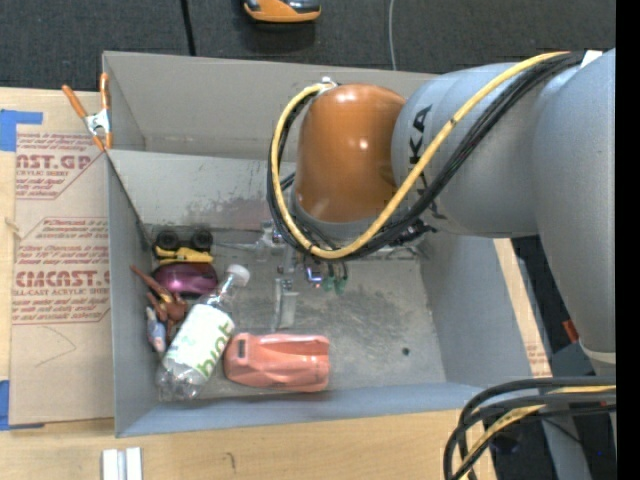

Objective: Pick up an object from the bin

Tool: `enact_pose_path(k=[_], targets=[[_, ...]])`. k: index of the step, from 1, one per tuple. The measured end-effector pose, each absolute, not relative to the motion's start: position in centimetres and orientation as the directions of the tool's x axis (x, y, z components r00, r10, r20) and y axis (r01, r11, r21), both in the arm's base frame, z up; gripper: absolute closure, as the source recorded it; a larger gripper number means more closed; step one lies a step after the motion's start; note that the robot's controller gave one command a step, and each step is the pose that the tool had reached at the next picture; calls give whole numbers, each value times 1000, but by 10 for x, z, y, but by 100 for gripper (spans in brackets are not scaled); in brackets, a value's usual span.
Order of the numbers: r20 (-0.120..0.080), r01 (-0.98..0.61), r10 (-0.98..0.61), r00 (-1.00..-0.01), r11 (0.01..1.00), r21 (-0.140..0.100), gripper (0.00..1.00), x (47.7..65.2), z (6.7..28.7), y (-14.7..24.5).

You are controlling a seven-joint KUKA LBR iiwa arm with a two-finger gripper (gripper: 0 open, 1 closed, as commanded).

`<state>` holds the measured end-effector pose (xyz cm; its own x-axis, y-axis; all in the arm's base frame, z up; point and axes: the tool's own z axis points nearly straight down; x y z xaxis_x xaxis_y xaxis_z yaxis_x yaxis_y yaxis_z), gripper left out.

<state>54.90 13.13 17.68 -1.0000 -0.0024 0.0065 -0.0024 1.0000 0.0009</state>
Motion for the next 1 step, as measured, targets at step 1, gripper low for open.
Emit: enact_pose_path(k=[1], targets=[[3,-1,-1,-1000,1000,1,0,550,180,131]])
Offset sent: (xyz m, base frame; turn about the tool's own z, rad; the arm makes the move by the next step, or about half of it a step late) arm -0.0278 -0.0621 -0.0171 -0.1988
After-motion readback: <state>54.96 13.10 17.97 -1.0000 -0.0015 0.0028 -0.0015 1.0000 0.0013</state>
